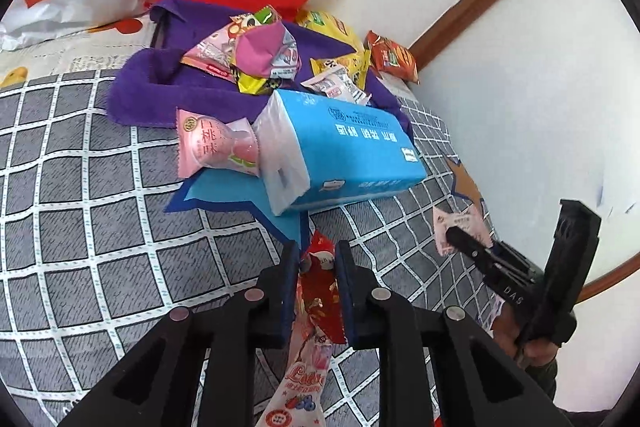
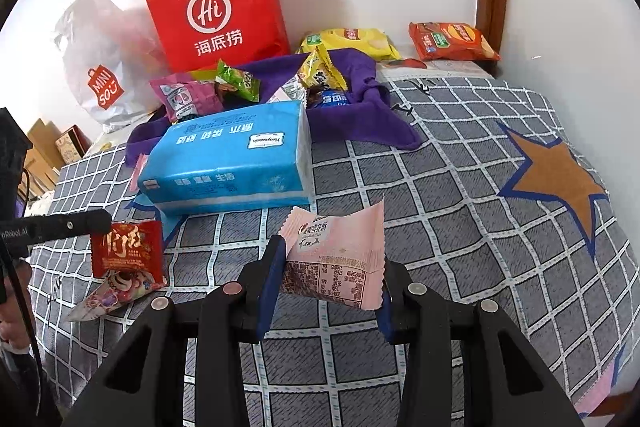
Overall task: Organize snacks
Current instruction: 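Grasp the red candy packet with the left tool while the right holds the pink packet, then carry the pink packet with the right tool while the left carries the red packet over the cloth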
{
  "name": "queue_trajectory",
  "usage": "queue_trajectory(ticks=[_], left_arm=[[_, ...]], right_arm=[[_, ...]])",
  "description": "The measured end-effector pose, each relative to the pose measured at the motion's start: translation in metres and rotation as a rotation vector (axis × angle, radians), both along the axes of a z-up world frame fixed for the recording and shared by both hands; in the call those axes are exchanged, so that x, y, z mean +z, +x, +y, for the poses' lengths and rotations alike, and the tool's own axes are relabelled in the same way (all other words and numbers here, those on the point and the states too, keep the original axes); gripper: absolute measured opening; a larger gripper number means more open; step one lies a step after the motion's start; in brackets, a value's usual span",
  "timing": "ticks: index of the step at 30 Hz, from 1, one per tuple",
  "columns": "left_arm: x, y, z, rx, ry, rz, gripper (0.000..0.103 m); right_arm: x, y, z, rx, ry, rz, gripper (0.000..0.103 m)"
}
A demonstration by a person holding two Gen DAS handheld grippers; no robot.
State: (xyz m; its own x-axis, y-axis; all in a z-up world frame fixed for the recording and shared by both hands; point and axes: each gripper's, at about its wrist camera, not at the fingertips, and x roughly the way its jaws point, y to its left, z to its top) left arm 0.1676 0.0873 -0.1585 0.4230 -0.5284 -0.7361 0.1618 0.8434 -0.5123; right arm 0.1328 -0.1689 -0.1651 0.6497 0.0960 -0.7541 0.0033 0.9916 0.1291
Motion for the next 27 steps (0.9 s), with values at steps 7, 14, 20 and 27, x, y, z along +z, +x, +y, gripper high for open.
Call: queue_trajectory(ticks=[7,14,20,27], left_arm=[[-0.007,-0.002,-0.014,-0.009,0.056,0.033,0.018],[-0.028,0.008,-0.040,-0.036,0.107,0.094,0.046],[-0.035,0.011,-0.066,-0.083,0.201,0.099,0.053],[-0.028,0.005,-0.067,-0.092,0.225,0.065,0.037]], right_arm=[[-0.001,-0.007,0.001,0.020,0.022,0.002,0.040],[-0.003,-0.010,0.000,0.037,0.037,0.007,0.040],[-0.007,-0.009,-0.001,0.050,0.046,0.016,0.040],[-0.011,-0.004,-0.002,0.059,0.063,0.023,0.040]])
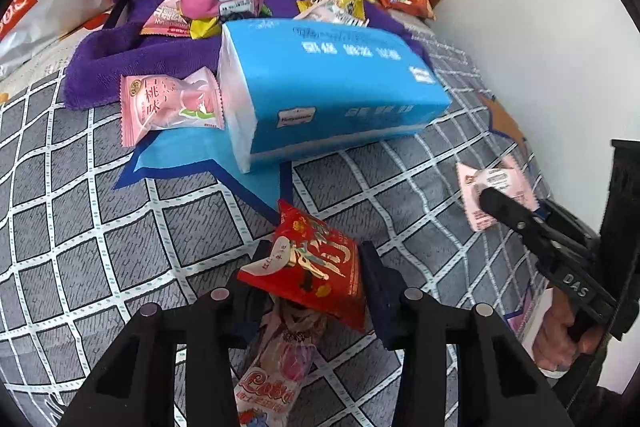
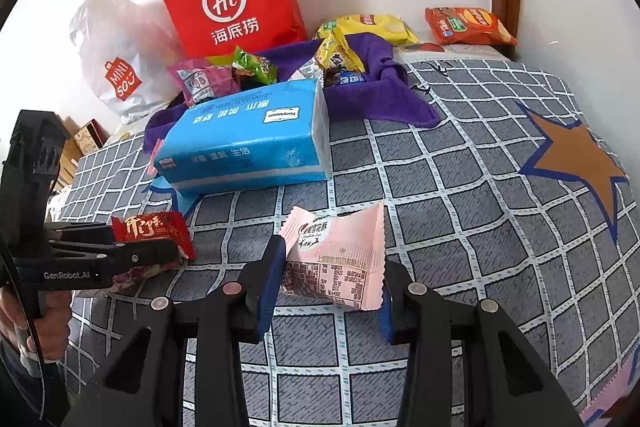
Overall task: Organize snacks
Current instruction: 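Carry the pink packet with the right tool while the left carries the red packet over the cloth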
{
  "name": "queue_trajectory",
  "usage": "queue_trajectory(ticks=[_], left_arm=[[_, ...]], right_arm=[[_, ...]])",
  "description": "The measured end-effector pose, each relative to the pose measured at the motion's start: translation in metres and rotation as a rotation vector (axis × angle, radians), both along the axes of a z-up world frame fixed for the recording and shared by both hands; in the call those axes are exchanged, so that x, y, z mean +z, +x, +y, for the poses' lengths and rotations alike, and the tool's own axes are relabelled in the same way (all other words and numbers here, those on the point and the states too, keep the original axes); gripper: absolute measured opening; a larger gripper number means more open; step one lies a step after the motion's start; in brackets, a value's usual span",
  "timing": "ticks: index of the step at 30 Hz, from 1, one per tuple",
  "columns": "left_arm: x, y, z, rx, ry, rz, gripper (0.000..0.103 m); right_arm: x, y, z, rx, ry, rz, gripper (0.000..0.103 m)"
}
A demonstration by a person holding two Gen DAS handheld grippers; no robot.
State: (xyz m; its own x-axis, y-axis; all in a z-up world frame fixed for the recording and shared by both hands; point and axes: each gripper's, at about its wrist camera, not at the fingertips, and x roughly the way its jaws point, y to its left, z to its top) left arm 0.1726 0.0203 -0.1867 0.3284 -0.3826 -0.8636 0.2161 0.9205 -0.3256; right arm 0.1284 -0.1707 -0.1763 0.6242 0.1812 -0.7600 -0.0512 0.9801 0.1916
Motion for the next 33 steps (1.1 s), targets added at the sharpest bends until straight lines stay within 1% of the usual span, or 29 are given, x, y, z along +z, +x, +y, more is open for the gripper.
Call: queue_trajectory(ticks=[6,11,16,25,33], left_arm=[[0.022,-0.006,0.010,0.011,-0.039,-0.050,0.038],[0.046,-0.007,0.014,0.026,-0.072,-0.081,0.038],[0.071,-0.002,0.014,0.023,-0.118,-0.099,0.038],[0.117,0.020,0.012,0.019,-0.129,-0.164,0.038],[0.139,0.043,0.014,0.024,-0.107,-0.199,0.038]], right_arm=[[0.009,0.001,0.004,0.014,-0.008,-0.018,0.040],[0.025,0.002,0.007,0.018,-0.024,-0.043,0.040],[0.047,0.006,0.008,0.018,-0.049,-0.083,0.040],[0.083,0.031,0.015,0.014,-0.079,-0.135,0.040],[0.109,0.061,0.017,0.007,-0.081,-0.166,0.040]])
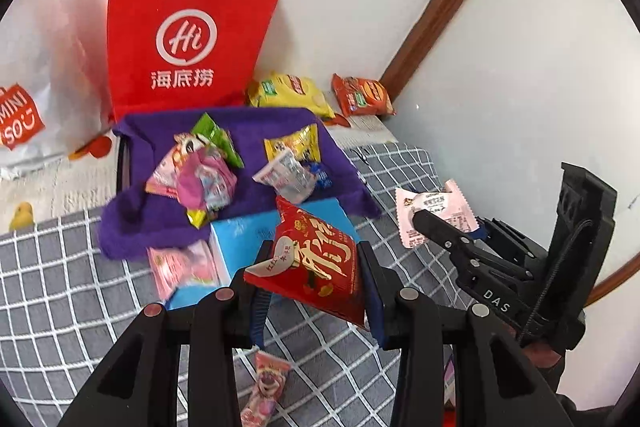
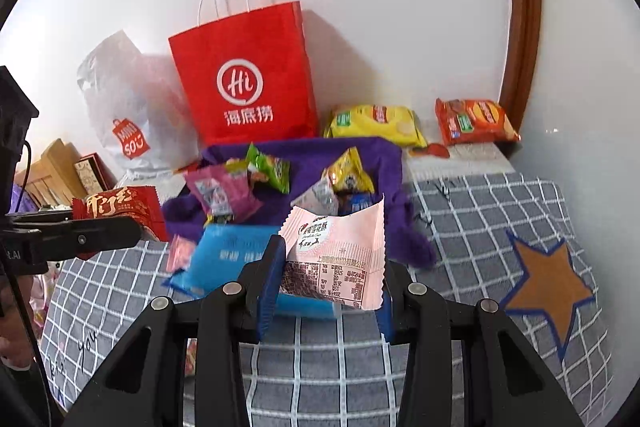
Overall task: Organize snacks
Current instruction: 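Carry the pink packet with the right tool while the left carries the red packet over the cloth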
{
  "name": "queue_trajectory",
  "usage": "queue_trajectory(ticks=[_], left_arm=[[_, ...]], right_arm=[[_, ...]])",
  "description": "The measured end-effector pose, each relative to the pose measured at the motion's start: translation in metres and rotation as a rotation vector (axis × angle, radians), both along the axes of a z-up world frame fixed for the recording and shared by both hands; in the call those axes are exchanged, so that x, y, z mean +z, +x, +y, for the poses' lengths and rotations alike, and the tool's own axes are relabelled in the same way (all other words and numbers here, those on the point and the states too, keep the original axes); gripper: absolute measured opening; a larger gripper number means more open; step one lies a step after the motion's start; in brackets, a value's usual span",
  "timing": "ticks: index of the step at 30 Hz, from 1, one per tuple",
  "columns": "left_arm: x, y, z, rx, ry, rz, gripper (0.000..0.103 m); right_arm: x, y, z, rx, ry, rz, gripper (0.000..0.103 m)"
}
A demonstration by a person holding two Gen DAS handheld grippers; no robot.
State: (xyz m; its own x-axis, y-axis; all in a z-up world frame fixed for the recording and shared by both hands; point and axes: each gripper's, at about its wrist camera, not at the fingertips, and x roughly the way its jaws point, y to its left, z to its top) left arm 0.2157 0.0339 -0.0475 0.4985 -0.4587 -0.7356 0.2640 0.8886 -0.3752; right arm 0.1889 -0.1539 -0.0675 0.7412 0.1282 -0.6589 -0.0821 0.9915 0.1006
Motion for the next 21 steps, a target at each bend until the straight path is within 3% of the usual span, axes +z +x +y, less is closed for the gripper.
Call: queue_trajectory(ticks=[13,21], left_arm=[[0.014,0.048,0.007,0.032,-0.014,-0.038,0.038],[0.009,0.085,0.009,0.055,-0.008,-0.042,0.038]], right_arm=[[0.025,0.054,0.002,-0.001,0.010,-0.035,0.040],[0.024,0.092,0.004,0.011,0.003,-0.029,0.040]])
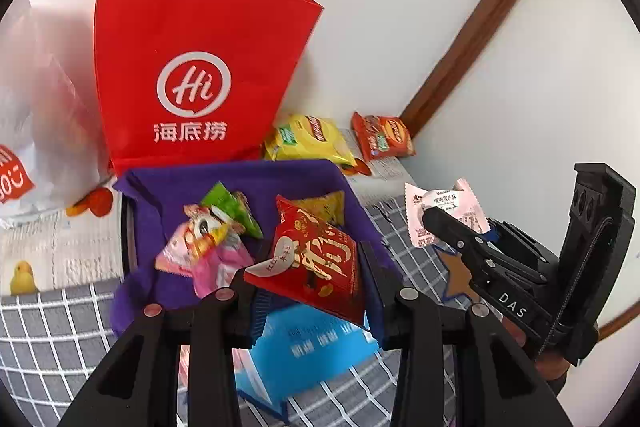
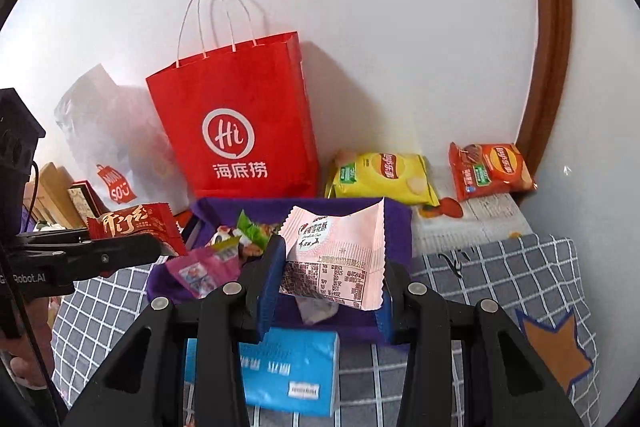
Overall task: Organize snacks
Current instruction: 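Carry the pink packet with the right tool while the left carries the red packet over the cloth, then lower the pink packet onto the cloth and open the right tool while the left lowers the red packet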
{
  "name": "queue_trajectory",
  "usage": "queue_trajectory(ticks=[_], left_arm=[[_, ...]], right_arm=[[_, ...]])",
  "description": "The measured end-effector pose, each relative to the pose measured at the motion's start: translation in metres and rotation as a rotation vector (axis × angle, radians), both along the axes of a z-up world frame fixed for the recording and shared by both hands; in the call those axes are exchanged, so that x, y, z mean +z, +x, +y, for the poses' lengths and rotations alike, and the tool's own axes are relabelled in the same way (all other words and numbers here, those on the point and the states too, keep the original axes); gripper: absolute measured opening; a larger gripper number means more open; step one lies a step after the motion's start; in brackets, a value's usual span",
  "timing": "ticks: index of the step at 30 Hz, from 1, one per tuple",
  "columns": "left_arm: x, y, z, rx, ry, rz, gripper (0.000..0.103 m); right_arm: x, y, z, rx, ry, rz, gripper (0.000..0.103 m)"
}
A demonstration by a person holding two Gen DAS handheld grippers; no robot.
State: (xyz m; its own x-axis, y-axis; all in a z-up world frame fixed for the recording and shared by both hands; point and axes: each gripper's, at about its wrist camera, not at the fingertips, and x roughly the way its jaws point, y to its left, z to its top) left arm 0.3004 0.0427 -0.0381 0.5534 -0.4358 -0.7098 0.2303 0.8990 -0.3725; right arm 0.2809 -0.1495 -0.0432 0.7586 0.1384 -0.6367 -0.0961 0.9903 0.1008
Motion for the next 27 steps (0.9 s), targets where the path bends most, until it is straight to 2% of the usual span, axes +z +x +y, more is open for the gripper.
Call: queue_trajectory(ticks=[8,12,20,27], left_arm=[[-0.003,0.028,0.003,0.030,0.048,-0.012,0.038],[-0.009,0.037,0.009,0.040,0.047,-0.016,0.038],[-0.045,0.057,0.023,0.062,0.041,0.047,0.038],[-0.055,0.063,0.033,0.082,0.040,0.061,0.038]], right_arm=[[0.001,0.042,0.005,0.017,-0.015,0.000,0.040],[-0.002,0.058,0.012,0.033,-0.011,-0.001,0.041],[-0.039,0.083,0.024,0.069,-0.034,0.060,0.040],[-0.061,0.096,0.024,0.075,-0.055,0.103,0.040]])
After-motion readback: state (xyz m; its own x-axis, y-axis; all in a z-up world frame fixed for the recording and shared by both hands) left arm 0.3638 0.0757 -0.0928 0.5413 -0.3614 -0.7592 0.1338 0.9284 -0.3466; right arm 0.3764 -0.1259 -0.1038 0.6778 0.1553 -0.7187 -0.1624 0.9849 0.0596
